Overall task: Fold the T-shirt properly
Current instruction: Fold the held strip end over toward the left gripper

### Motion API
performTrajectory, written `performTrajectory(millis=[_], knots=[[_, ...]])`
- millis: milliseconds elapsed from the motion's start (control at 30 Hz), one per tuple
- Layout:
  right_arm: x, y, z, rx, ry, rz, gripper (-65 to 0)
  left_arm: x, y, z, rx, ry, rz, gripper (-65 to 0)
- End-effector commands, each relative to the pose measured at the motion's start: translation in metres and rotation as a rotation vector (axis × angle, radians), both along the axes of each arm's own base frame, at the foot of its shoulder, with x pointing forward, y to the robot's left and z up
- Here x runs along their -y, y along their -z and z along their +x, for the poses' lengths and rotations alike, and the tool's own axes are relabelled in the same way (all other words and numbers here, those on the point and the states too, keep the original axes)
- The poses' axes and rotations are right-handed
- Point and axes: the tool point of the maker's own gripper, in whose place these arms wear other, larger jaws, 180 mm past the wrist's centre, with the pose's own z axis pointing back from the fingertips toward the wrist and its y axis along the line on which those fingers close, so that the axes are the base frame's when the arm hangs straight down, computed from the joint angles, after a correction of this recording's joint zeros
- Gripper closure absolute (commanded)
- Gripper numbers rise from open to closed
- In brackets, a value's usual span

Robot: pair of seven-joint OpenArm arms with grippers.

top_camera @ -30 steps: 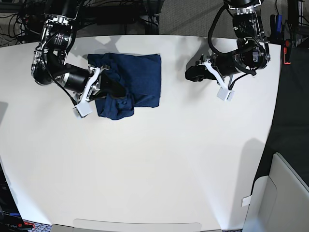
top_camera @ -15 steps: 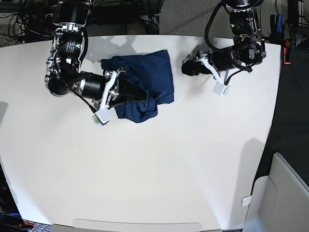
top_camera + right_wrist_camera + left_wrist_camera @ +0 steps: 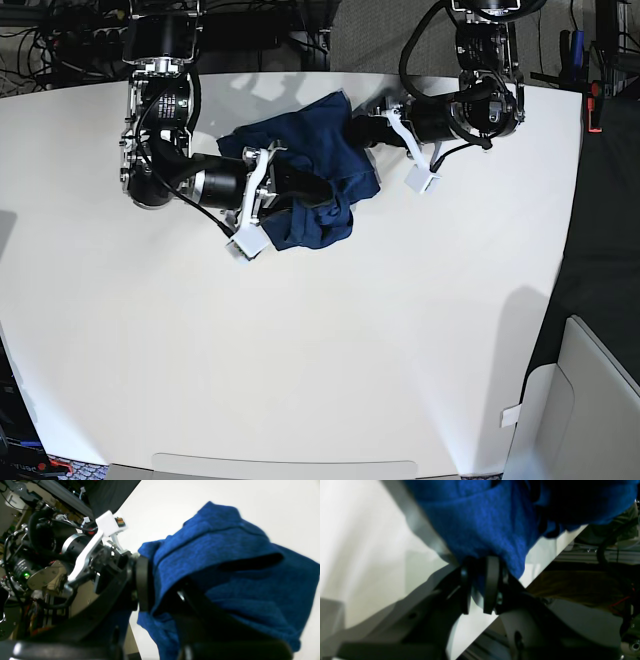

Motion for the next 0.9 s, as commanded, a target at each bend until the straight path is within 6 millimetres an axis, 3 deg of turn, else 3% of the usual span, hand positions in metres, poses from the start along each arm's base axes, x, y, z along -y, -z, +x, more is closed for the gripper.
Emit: performTrajectory(millis=[0, 267, 400, 500, 600, 700, 867], knots=[[-0.010, -0.017, 0.005, 0.046, -0.013, 0.043, -0.7, 0.004, -0.012, 0.009, 0.051, -0.007, -0.027, -6.6], [-0.040, -0.016, -0.010, 0.050, -0.109, 0.033, -0.8, 0.003, -0.013, 0.014, 0.069, -0.026, -0.030, -6.6], [-0.038, 0.002, -0.013, 0.031, -0.116, -0.044, -2.3, -0.001, -0.013, 0.015, 0.071, -0.028, -0.021, -6.6], [-0.039, 0.012, -0.017, 0.010, -0.131, -0.073, -10.0, -0.009, -0.010, 0.014, 0.069, -0.023, 0.003, -6.5], [-0.031, 0.021, -0.022, -0.006, -0.135, -0.100, -21.9, -0.018, -0.012, 0.016, 0.078, -0.041, 0.015, -6.5], [-0.026, 0.019, -0.024, -0.015, -0.134, -0.075, -30.7, -0.031, -0.012, 0.021, 0.084, -0.083, 0.024, -6.5], [-0.022, 0.009, -0.018, -0.008, -0.116, -0.030, -31.9, -0.047, -0.012, 0.025, 0.083, -0.126, 0.040, -6.5]])
